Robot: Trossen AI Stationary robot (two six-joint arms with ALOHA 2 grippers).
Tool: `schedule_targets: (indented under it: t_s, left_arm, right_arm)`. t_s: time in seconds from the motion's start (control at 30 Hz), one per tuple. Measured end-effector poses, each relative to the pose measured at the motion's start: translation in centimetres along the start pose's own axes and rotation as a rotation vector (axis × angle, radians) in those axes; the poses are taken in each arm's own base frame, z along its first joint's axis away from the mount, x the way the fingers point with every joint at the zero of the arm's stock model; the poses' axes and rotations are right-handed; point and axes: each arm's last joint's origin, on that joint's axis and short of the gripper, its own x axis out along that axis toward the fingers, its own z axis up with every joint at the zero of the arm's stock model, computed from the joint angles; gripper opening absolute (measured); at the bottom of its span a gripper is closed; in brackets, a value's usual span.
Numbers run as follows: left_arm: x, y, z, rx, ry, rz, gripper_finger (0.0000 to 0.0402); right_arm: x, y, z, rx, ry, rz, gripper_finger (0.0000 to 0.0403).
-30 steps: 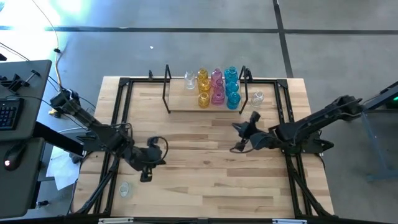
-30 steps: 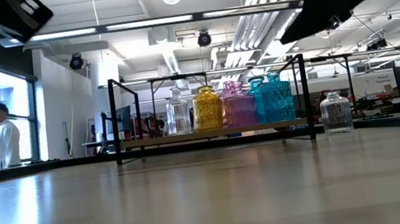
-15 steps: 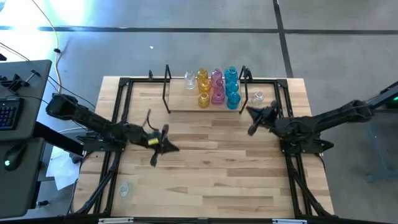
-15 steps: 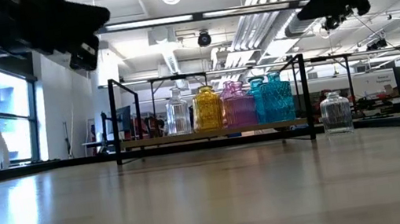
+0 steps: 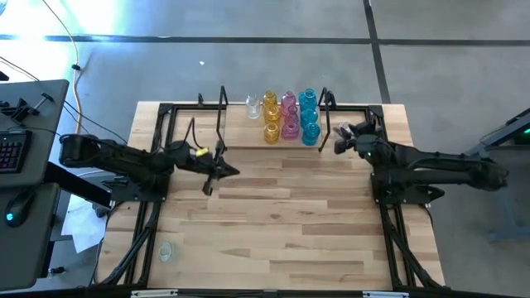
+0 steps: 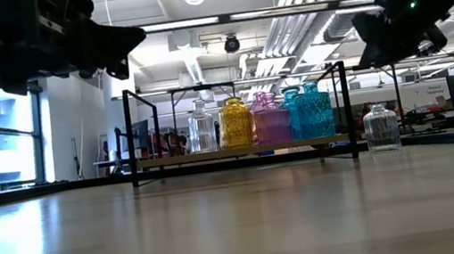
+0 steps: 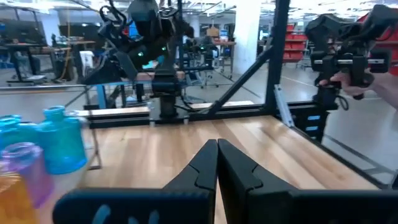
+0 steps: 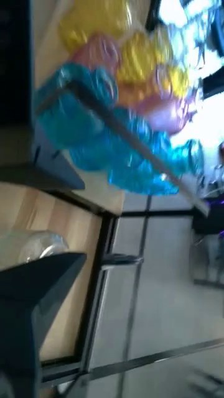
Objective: Sort vases onto shelf
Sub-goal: Put the top transparent vase on the shelf aligned with the other transparent vase
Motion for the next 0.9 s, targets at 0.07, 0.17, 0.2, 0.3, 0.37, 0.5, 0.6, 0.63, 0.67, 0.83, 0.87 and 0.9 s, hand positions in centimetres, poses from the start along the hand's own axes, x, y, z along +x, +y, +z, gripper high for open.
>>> schedule_targets:
  t_s: [0.07,0.17,0.2,0.3,0.37,0.5,0.6,0.63,0.67,0.83,0.87,0.9]
  left_arm:
    - [-0.3,0.8,0.0,0.005,-0.001,0.009,0.0000]
    - [-0.7,1.7,0.0,0.010,-0.004,0.015,0.0000]
    - [-0.8,1.9,0.0,0.010,-0.004,0.025,0.0000]
    - [-1.0,2.4,0.0,0.011,-0.003,0.048,0.0000]
    - [-1.1,2.5,0.0,0.011,0.000,0.056,0.0000]
    - [-1.1,2.7,0.0,0.020,0.005,0.063,0.0000]
    - [-1.1,2.7,0.0,0.033,0.006,0.063,0.0000]
    - [-1.1,2.7,0.0,0.034,0.006,0.063,0.0000]
    - [-1.1,2.7,0.0,0.034,0.007,0.063,0.0000]
    - [-1.1,2.7,0.0,0.034,0.006,0.063,0.0000]
    - [-1.1,2.7,0.0,0.034,0.007,0.063,0.0000]
    - [-1.1,2.7,0.0,0.034,0.007,0.064,0.0000]
  right_arm:
    - [0.7,-0.5,0.1,0.038,0.027,-0.025,0.0174]
    - [1.8,-1.4,0.0,0.051,0.064,-0.097,0.0222]
    - [2.2,-1.6,0.0,0.054,0.077,-0.124,0.0234]
    - [3.4,-2.1,-0.2,0.068,0.115,-0.171,0.0254]
    - [4.1,-2.4,-0.4,0.066,0.143,-0.202,0.0256]
    - [5.6,-2.5,-0.9,0.075,0.209,-0.200,0.0255]
    - [6.6,-2.4,-1.3,0.076,0.228,-0.205,0.0255]
    - [6.8,-2.4,-1.4,0.074,0.235,-0.211,0.0255]
    - [7.1,-2.3,-1.5,0.074,0.237,-0.216,0.0255]
    - [7.9,-2.4,-2.1,0.087,0.266,-0.250,0.0253]
    - [8.0,-2.5,-2.1,0.093,0.266,-0.255,0.0251]
    - [8.1,-2.4,-2.2,0.095,0.267,-0.258,0.0246]
